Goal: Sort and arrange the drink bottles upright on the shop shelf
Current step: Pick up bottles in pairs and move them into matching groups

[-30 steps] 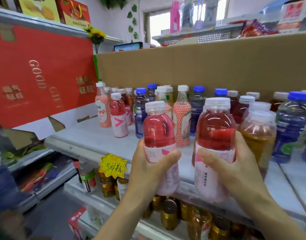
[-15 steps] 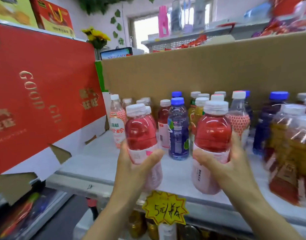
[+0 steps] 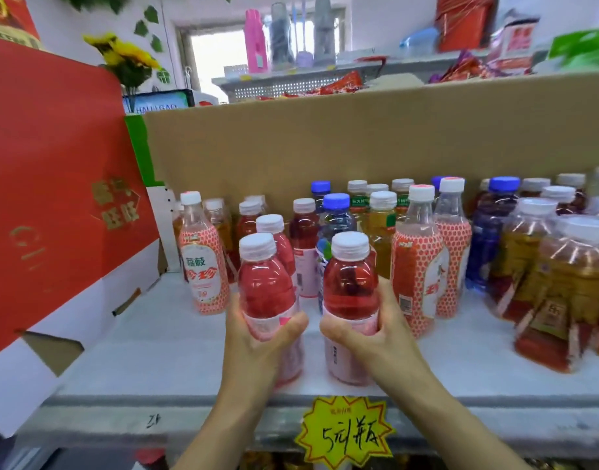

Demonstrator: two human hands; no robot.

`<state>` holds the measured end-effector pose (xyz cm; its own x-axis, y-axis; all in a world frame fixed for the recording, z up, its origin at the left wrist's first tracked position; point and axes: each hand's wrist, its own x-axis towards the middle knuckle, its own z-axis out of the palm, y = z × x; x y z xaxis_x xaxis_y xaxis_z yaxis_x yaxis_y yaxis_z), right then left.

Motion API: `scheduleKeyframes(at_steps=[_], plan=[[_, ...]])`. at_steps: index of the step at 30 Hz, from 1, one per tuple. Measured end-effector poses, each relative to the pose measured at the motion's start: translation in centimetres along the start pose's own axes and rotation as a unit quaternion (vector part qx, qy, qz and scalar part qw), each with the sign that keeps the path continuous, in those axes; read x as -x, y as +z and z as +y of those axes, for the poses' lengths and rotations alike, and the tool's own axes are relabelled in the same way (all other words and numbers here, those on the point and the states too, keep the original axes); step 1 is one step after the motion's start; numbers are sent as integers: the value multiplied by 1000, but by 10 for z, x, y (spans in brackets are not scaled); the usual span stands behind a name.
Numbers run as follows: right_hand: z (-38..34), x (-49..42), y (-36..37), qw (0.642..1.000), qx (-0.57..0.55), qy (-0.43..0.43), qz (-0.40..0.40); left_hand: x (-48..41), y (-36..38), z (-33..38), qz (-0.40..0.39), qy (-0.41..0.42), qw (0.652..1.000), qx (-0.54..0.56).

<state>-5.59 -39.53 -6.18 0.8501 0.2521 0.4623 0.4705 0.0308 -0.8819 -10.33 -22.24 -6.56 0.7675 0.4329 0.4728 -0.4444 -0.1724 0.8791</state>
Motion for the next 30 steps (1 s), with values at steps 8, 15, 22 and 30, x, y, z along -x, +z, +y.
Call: scheduleKeyframes(at_steps=[8,15,22,30], plan=[[3,0,-1,999,5,22,-26,1,3,-8,-5,-18,998,-52],[1,0,-2,999,16,15,-26,2,6,-7,-2,-27,997,-78],[-3,0,-1,999,6,22,-32,4,14,-3,-8,-29,998,-57],[-2,-6,0,999,29,17,-33,5,13,3,-33,-70,995,-60]])
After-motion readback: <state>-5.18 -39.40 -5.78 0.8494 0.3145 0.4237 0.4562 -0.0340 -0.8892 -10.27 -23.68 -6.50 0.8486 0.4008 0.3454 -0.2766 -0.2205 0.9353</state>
